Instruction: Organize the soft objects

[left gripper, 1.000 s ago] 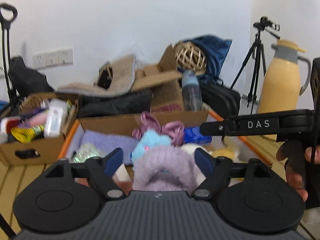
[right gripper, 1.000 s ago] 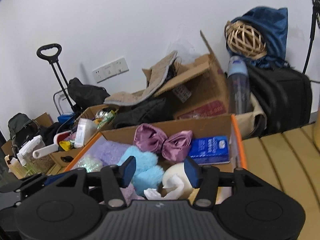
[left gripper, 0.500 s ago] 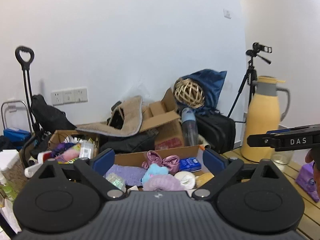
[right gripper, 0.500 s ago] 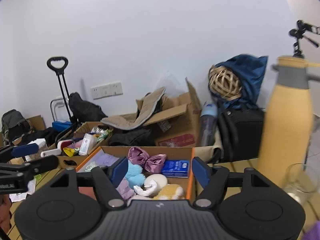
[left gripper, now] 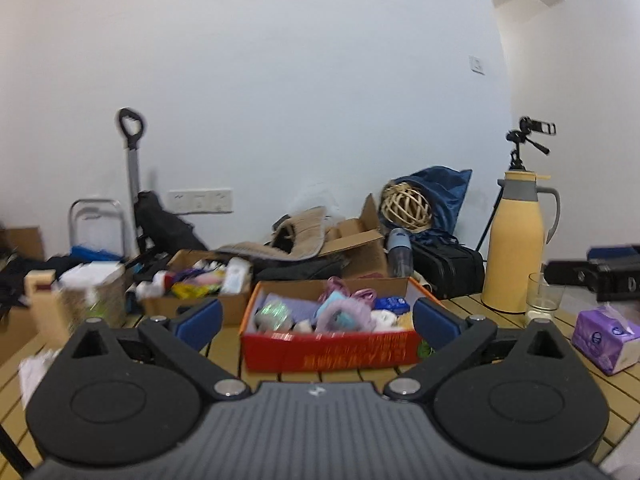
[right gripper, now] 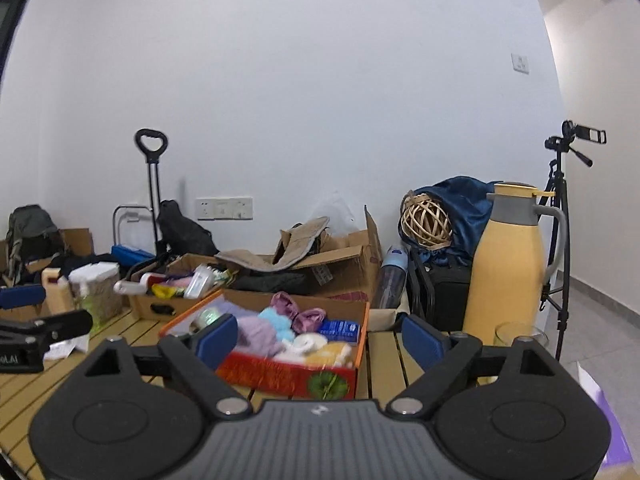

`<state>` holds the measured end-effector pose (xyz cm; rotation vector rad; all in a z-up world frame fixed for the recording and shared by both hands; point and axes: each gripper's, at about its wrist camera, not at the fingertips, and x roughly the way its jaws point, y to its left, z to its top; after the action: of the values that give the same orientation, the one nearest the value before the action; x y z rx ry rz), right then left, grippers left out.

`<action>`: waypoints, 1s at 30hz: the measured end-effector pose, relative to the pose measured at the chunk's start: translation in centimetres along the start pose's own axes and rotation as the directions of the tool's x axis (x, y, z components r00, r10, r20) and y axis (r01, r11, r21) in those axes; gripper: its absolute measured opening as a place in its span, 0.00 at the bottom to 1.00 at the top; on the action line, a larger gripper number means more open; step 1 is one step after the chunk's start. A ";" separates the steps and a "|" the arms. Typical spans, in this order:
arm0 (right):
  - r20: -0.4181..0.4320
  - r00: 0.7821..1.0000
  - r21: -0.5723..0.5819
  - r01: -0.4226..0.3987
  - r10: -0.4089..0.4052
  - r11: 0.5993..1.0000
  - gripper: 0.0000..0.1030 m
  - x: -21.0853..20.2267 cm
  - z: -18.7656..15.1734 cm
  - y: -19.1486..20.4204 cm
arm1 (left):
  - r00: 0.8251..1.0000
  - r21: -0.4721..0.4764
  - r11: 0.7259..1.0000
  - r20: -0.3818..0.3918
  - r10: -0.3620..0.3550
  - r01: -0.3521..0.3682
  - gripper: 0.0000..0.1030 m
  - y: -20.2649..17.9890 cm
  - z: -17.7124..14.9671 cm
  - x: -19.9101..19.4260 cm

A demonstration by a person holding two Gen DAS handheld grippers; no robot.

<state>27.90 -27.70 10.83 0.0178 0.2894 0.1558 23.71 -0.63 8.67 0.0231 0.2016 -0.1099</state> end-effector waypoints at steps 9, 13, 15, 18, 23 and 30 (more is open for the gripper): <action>0.009 0.995 -0.044 -0.096 0.097 0.994 0.93 -10.1 -5.7 5.3 | 0.998 -0.060 0.996 0.001 0.060 -0.060 1.00 0.8 -4.7 -10.9; 0.023 0.996 -0.041 -0.083 0.084 0.996 0.95 -13.7 -8.0 7.0 | 0.998 -0.054 0.996 -0.008 0.066 -0.066 1.00 0.5 -6.3 -14.9; 0.020 0.997 -0.044 -0.077 0.078 0.996 0.95 -15.2 -9.1 7.6 | 0.999 -0.013 0.999 0.007 0.051 -0.051 1.00 0.4 -6.7 -16.4; 0.006 0.998 -0.017 -0.068 0.068 0.998 0.96 -17.4 -10.7 8.0 | 0.997 0.004 0.998 0.033 0.067 -0.067 1.00 0.0 -6.5 -18.1; 0.014 0.995 0.032 -0.102 0.102 0.994 0.97 -18.9 -11.0 8.0 | 0.994 0.002 0.997 0.082 0.078 -0.079 1.00 -0.5 -5.7 -19.4; 0.041 0.994 0.024 -0.101 0.100 0.995 0.97 -19.9 -10.8 8.3 | 0.992 0.008 0.998 0.106 0.066 -0.067 1.00 -0.8 -5.3 -20.0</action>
<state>4.74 -22.68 6.43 0.0615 0.2509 0.2516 3.14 0.83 7.53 0.0357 0.0946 -0.0455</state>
